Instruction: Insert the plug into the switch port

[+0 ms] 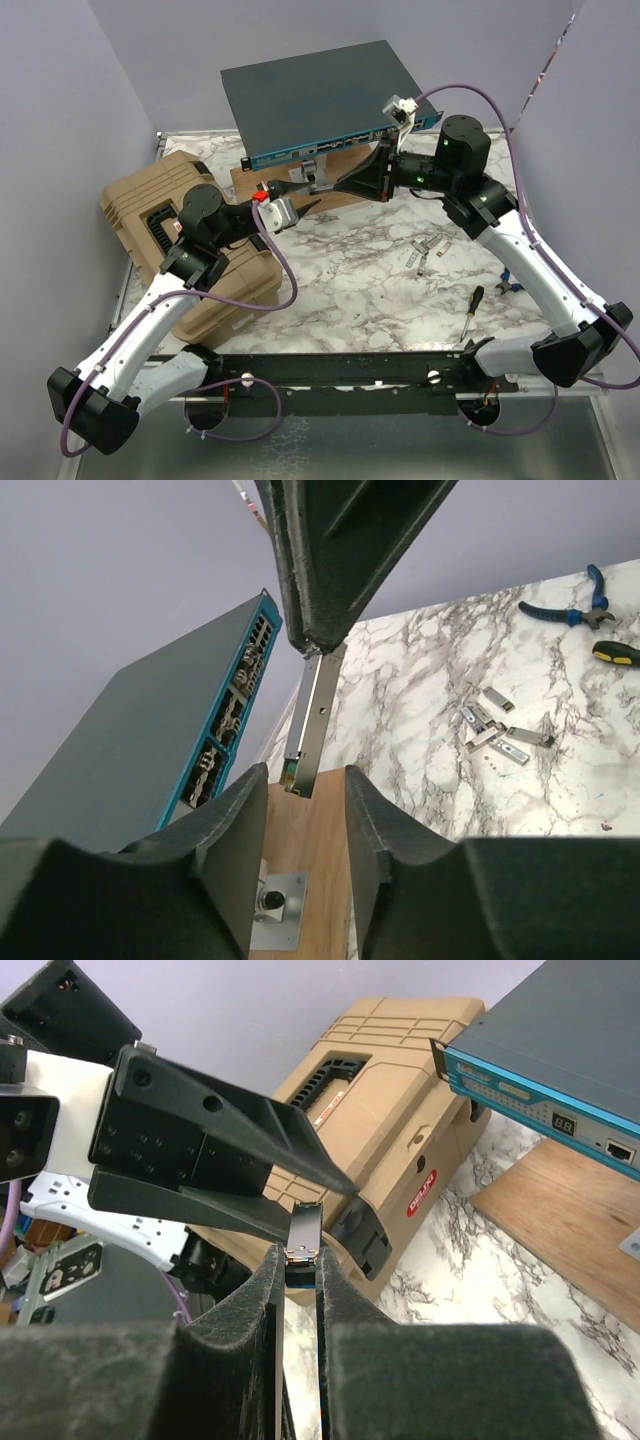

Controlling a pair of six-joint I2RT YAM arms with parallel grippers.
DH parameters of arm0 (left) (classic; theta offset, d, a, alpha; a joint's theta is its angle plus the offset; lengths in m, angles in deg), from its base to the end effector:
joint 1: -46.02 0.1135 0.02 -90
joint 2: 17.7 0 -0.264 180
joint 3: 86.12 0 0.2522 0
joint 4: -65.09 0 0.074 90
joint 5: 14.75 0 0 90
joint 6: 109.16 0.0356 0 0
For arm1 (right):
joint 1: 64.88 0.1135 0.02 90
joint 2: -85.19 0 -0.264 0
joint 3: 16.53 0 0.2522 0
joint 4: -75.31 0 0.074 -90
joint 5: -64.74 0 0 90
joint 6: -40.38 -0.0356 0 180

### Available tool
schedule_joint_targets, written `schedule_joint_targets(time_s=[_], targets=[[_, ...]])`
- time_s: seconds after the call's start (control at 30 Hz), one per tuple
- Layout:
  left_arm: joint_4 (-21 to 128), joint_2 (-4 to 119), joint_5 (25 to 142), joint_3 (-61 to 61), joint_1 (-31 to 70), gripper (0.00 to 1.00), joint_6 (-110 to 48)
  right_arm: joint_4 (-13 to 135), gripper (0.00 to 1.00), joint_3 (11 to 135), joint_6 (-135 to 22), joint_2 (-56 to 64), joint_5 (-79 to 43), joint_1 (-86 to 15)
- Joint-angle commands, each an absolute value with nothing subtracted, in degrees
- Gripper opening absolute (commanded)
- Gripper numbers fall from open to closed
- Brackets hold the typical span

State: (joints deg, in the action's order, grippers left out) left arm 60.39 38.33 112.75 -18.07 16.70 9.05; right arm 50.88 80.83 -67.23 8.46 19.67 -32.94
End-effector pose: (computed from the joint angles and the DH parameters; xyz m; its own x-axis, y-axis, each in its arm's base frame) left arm 0.1817 -0.1269 0.3980 0.5304 0.1322 -0.8374 0.7538 0.3785 0.5372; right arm 0.2365 0.1771 0.4527 -0.3478 0.0356 -0.9369 -0.9099 0.2279 0.3465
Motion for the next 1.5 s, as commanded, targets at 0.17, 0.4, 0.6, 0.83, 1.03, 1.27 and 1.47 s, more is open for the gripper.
schedule_joint_targets(time_s=[0.17,0.4,0.6,0.83,1.03,1.27,1.47], targets=[[61.81,38.4,113.82,-18.78,15.48,0.19,11.23,52.56,0.03,80.71,-68.43,8.59,22.03,-32.11],[60.41,37.26,110.74,-19.18,15.19,0.0,15.58,50.73,0.07,81.44,-68.04,8.0,21.1,-32.09],[54.73,35.55,105.78,-19.64,14.61,0.0,25.78,44.65,0.49,84.37,-67.64,7.23,15.87,-32.11],[50.01,33.84,101.44,-20.52,13.27,0.0,35.6,41.23,0.71,85.13,-65.6,7.8,13.45,-32.1],[48.11,32.95,98.46,-21.04,11.4,0.0,41.49,39.77,0.73,85.27,-66.63,5.75,13.28,-32.1],[47.37,32.89,96.44,-20.9,9.76,0.0,43.88,36.98,0.7,89.18,-67.42,1.35,19.79,-32.01],[47.37,33.6,96.21,-20.65,9.2,0.0,43.77,36.34,0.65,89.33,-67.14,0.59,20.89,-31.86]])
